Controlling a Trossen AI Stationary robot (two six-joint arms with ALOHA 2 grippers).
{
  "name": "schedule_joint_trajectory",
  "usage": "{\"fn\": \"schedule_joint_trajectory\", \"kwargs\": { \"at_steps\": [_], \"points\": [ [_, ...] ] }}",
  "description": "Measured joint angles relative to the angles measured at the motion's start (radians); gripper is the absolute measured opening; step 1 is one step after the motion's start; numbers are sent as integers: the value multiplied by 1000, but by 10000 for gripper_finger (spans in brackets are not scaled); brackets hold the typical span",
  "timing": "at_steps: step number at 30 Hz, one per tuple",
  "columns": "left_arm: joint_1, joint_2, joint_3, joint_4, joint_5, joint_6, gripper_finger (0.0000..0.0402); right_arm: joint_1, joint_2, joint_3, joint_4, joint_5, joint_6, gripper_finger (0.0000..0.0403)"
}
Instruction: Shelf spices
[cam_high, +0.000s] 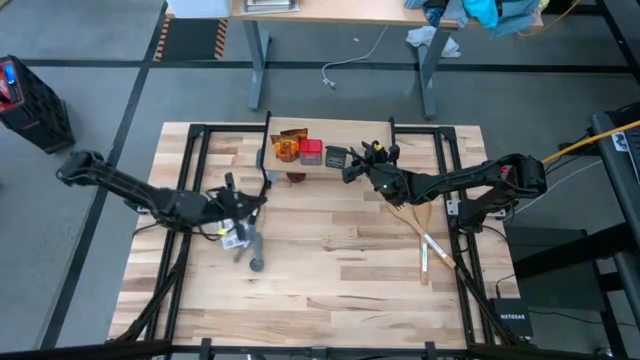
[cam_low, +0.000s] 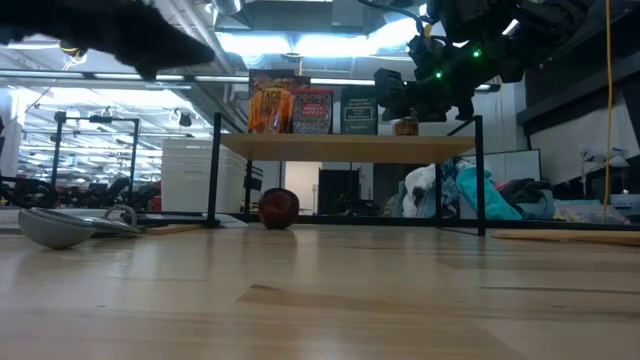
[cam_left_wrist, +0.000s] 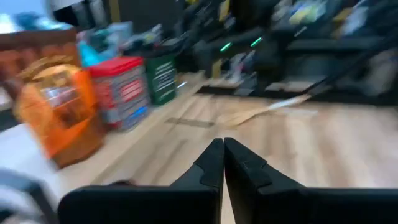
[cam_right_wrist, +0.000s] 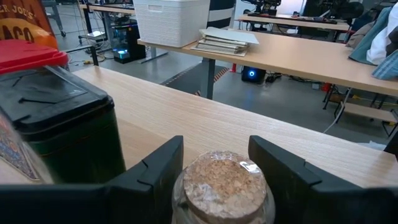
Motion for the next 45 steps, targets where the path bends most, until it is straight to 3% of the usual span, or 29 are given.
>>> {"fn": "schedule_joint_trajectory", "kwargs": {
  "at_steps": [10,16,26,35,45],
  "points": [
    [0,-174,-204,220,361,48,5,0,0,0,0,-14,0,186],
    [0,-208,-277,292,407,46,5,0,0,0,0,-15,0,186],
    [0,-245,-283,241,466,73,5,0,0,0,0,-15,0,186],
    [0,-249,-283,92,589,50,5,0,0,0,-1,-16,0,186],
    [0,-249,-283,-35,596,32,5,0,0,0,-1,-16,0,186]
  ]
}}
